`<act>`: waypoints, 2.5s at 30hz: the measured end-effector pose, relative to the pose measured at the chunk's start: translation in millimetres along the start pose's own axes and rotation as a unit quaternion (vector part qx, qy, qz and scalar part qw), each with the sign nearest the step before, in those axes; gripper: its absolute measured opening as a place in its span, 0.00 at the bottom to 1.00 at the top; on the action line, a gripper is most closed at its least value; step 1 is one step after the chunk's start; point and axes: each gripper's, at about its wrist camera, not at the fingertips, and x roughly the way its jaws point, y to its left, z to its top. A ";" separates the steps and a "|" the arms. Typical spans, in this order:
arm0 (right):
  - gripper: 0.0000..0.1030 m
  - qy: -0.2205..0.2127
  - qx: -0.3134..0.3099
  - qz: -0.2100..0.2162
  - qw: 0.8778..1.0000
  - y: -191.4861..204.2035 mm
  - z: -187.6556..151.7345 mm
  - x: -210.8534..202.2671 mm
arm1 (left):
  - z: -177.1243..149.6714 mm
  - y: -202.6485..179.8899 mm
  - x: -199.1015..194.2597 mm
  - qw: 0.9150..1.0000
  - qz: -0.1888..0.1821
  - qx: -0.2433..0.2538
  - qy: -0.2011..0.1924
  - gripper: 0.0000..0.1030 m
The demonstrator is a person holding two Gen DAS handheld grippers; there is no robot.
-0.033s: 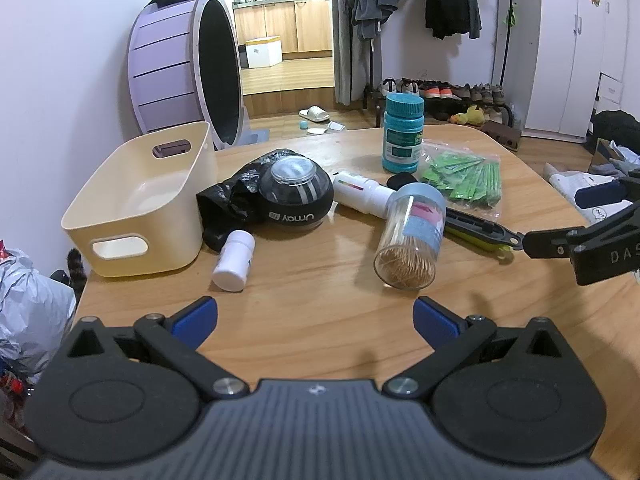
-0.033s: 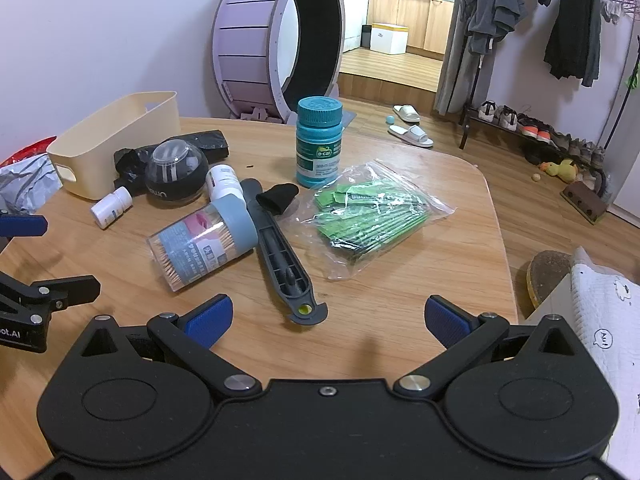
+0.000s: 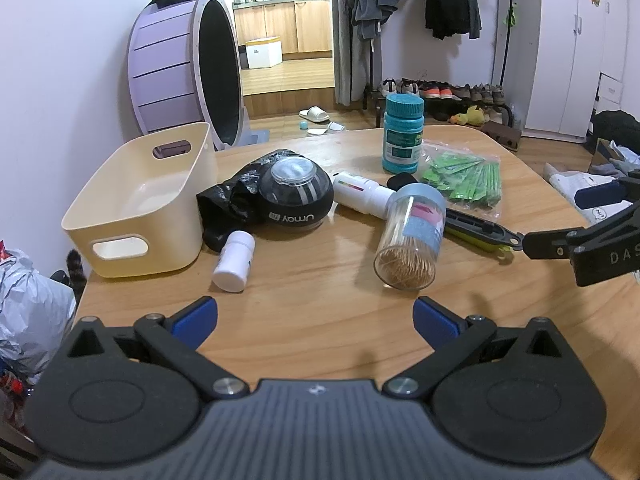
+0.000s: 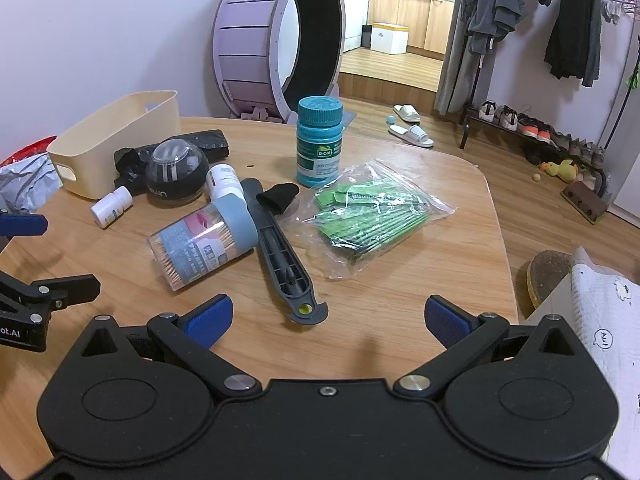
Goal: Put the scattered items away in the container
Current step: 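Move the right gripper toward the teal-capped pill bottle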
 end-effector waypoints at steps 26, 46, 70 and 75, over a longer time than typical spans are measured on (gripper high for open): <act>1.00 0.004 -0.007 -0.001 1.000 -1.0 1.5 -0.3 | 0.2 -0.5 -2.5 1.000 0.001 0.003 -0.004 1.00; 1.00 0.005 -0.009 0.000 1.000 1.4 3.2 0.4 | 0.7 -0.2 -4.3 1.000 -0.002 0.002 -0.007 1.00; 1.00 -0.024 0.000 -0.011 1.000 -3.1 4.9 -0.6 | 1.6 8.2 -6.2 1.000 -0.015 -0.018 -0.021 1.00; 1.00 -0.068 0.013 -0.003 0.998 -11.7 11.9 -2.6 | 2.1 13.5 -14.1 0.997 -0.039 -0.020 -0.059 0.98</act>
